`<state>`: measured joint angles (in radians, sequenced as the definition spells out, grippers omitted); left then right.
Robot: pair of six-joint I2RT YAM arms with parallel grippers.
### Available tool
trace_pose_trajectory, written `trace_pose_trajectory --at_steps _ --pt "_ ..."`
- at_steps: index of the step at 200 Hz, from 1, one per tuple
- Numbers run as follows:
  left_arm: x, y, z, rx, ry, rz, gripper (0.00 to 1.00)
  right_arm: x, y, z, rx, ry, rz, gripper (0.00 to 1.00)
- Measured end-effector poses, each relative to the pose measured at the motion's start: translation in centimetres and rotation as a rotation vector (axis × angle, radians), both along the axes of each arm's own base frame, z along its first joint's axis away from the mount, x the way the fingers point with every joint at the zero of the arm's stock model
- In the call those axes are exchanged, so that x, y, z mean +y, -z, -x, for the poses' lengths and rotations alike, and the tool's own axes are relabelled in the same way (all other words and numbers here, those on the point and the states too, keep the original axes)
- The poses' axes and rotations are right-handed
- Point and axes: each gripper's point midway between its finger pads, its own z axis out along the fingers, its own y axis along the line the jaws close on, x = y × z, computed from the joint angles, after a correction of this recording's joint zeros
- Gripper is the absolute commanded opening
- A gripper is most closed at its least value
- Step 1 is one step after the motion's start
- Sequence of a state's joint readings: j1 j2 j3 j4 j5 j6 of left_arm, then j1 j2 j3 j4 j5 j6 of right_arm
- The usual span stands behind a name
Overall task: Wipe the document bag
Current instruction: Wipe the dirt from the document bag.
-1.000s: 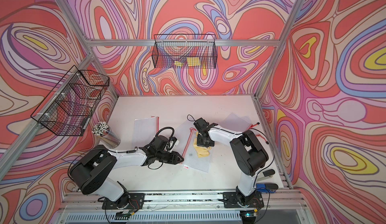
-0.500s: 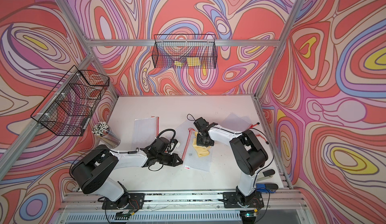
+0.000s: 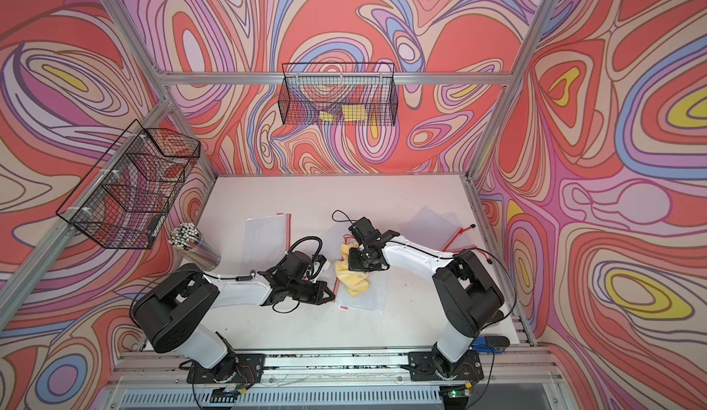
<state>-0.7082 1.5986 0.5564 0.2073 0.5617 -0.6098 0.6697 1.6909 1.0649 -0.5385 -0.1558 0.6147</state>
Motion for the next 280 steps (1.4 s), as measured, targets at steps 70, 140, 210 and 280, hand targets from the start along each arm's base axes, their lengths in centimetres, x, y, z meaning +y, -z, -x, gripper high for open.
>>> trace_pose_trajectory --at_steps 70,140,210,280 --pt "0.2 0.0 -0.3 -0.012 -0.012 -0.018 0.00 1.5 2.9 0.8 0.089 0.005 -0.066 0.00" --pt "0.6 0.0 -0.3 -0.028 -0.026 -0.028 0.00 -7.3 2.9 -8.4 0.003 0.240 0.044 0.00" --pt "0.8 0.1 -0.4 -0.031 -0.032 -0.034 0.00 1.5 2.4 -5.1 0.005 0.065 -0.048 0.00" --pt "0.7 0.0 -0.7 -0.042 -0.039 -0.033 0.00 -0.2 3.2 -5.6 0.037 0.151 -0.099 0.00"
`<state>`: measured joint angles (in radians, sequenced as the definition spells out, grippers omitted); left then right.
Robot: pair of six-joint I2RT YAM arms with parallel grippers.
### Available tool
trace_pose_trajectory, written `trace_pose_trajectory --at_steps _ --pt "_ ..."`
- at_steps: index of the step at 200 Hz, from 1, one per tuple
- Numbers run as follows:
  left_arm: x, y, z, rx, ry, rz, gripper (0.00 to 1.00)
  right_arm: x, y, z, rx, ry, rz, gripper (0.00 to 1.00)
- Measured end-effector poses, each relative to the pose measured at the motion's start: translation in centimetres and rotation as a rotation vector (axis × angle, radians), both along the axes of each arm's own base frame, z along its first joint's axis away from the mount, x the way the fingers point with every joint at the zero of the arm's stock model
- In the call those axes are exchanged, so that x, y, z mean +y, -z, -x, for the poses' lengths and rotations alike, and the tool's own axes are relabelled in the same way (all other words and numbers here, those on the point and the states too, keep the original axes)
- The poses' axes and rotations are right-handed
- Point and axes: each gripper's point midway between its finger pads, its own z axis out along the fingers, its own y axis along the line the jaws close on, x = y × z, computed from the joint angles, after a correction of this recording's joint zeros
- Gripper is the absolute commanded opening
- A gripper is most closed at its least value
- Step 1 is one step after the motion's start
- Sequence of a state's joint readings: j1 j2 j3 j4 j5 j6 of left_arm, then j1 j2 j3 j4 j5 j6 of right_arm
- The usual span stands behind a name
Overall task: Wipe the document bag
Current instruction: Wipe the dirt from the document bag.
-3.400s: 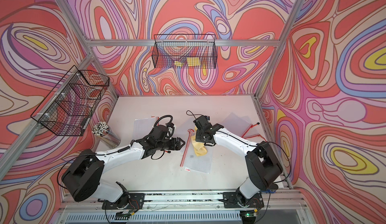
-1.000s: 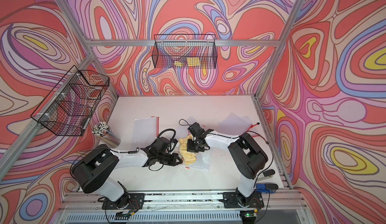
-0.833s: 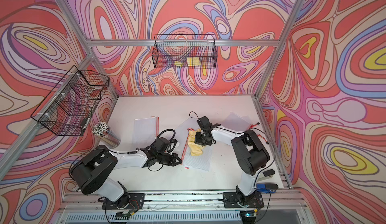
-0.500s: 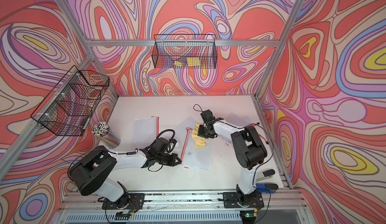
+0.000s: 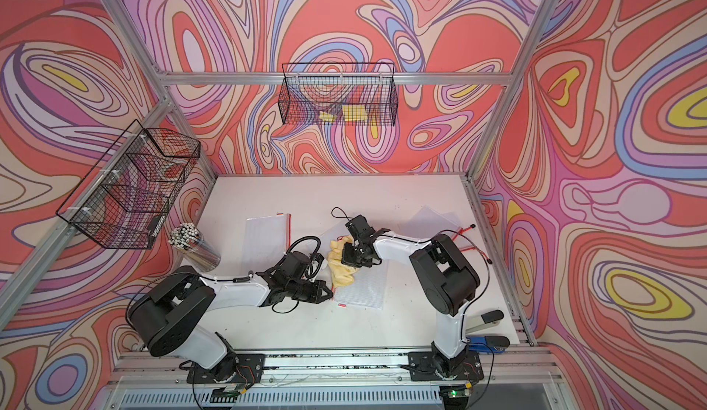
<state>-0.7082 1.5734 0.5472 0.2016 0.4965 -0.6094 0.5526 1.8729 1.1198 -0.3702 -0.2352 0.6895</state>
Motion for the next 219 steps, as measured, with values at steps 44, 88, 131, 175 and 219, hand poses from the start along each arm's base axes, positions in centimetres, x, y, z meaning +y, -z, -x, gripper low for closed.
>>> trace_pose_trajectory --at_steps 44,88,131,175,219 --pt "0.1 0.0 -0.2 -0.007 -0.007 -0.006 0.00 -8.4 -0.5 -5.3 -0.049 0.160 0.079 0.00" --pt "0.3 0.0 -0.3 -0.013 -0.017 -0.020 0.00 -7.4 -1.3 -5.6 -0.068 0.103 0.079 0.00" --pt "0.5 0.0 -1.0 -0.036 -0.042 -0.045 0.00 0.0 -0.8 0.5 -0.010 -0.098 0.028 0.00" --pt "0.3 0.0 -1.7 -0.037 -0.056 -0.057 0.00 -1.9 -0.1 3.3 0.058 -0.069 -0.002 0.00" --pt "0.6 0.0 -1.9 -0.046 -0.070 -0.066 0.00 -10.8 -0.3 0.1 0.071 0.143 0.039 0.00"
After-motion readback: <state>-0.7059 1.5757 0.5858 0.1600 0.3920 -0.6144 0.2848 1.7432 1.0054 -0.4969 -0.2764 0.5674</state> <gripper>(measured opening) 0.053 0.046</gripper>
